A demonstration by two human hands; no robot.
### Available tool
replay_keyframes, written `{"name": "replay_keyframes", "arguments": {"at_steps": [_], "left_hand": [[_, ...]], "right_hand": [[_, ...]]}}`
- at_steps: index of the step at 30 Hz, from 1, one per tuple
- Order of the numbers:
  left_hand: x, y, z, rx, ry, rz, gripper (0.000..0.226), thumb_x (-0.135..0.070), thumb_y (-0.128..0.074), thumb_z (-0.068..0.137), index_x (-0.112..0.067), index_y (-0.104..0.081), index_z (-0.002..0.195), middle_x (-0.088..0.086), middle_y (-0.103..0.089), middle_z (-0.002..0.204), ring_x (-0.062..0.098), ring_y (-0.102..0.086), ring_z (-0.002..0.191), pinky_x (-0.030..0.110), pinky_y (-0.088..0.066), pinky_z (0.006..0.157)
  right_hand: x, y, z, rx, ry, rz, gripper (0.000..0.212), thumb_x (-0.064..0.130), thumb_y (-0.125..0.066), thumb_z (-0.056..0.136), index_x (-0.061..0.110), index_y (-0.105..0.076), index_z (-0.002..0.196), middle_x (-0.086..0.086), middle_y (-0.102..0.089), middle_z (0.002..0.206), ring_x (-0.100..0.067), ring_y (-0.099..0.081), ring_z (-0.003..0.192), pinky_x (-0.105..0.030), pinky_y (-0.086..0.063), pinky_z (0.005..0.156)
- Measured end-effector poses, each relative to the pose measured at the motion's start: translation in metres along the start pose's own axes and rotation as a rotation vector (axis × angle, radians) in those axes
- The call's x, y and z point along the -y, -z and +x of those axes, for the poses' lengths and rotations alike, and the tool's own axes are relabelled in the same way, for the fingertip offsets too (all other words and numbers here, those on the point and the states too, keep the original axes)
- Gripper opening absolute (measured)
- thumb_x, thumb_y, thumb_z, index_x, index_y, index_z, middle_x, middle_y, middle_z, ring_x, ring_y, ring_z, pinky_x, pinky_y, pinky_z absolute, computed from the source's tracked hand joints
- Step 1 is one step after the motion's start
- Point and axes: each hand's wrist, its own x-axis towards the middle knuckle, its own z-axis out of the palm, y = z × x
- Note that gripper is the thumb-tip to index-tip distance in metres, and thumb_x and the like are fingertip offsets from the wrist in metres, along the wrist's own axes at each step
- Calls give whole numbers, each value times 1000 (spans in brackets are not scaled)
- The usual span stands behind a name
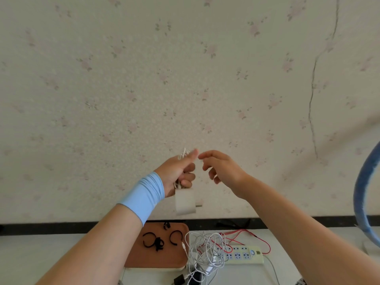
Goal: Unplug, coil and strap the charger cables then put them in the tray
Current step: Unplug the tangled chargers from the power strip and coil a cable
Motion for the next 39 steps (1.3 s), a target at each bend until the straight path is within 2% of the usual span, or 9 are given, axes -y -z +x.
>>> {"name": "replay_keyframes", "arguments": {"at_steps": [4, 8, 13, 16, 19, 22, 28, 33, 39], "left_hand": [[-3, -9, -10, 277, 10, 342, 10, -4, -54, 96, -14, -53, 98, -11, -47, 56, 4, -25, 44, 18, -18, 43], [4, -11, -7, 344, 58, 432, 44, 6, -50, 94, -24, -70, 70, -11, -46, 50, 4, -24, 43, 21, -16, 47], [9, -4, 1, 323, 81, 444, 19, 3, -55, 93, -15, -51, 89, -10, -47, 55, 4, -27, 46, 19, -20, 47], [11, -6, 4, 226, 80, 498, 13, -4, -63, 91, -15, -59, 85, -9, -56, 58, 7, -41, 51, 19, -35, 50], [14, -2, 9, 78, 72, 650, 11, -19, -70, 87, -12, -67, 94, 1, -71, 73, 15, -65, 68, 28, -57, 69], [18, 2, 10, 62, 95, 764, 16, -29, -66, 90, -15, -66, 96, 1, -73, 79, 16, -66, 73, 28, -58, 77], [37, 16, 16, 93, 149, 490, 19, -21, -57, 97, -18, -48, 80, -4, -48, 66, 10, -40, 59, 25, -42, 70], [41, 35, 25, 60, 70, -63, 10, -23, -59, 93, -13, -57, 92, -1, -47, 65, 14, -46, 65, 30, -41, 74], [45, 58, 36, 33, -77, -520, 17, -28, -55, 92, -12, -55, 93, -3, -46, 64, 15, -51, 66, 30, -42, 83]], "right_hand": [[9, 0, -3, 81, 76, -19, 41, 47, -54, 101, 9, -68, 105, 5, -50, 63, -8, -39, 50, -22, -31, 48], [6, -6, 1, 92, 33, -192, 40, 52, -66, 92, 12, -65, 91, 3, -52, 58, -9, -40, 45, -22, -33, 43], [5, 0, 3, 182, -24, -108, 18, 25, -62, 99, 8, -66, 98, -4, -54, 59, -13, -37, 44, -24, -30, 43], [1, 1, 5, 185, -28, -104, 14, 19, -59, 101, 7, -66, 100, -2, -55, 57, -12, -41, 44, -23, -35, 44], [-1, 3, 8, 143, -26, -80, 14, 18, -58, 101, 6, -65, 102, 0, -56, 55, -12, -43, 44, -23, -37, 46], [-2, 2, 9, 132, -13, -130, 13, 19, -60, 100, 7, -65, 103, -1, -57, 56, -12, -43, 43, -23, -39, 47], [-14, -11, 21, 21, 66, -354, 14, 31, -64, 97, 18, -66, 101, 4, -57, 71, -9, -46, 50, -25, -40, 49], [-28, -17, 27, 252, -156, -75, 57, 63, -41, 97, 18, -59, 127, -10, -68, 114, -22, -64, 89, -35, -51, 75], [-51, -27, 30, 399, -187, -126, 28, 26, -60, 100, 8, -65, 122, -17, -72, 116, -33, -70, 105, -45, -59, 91]]}}
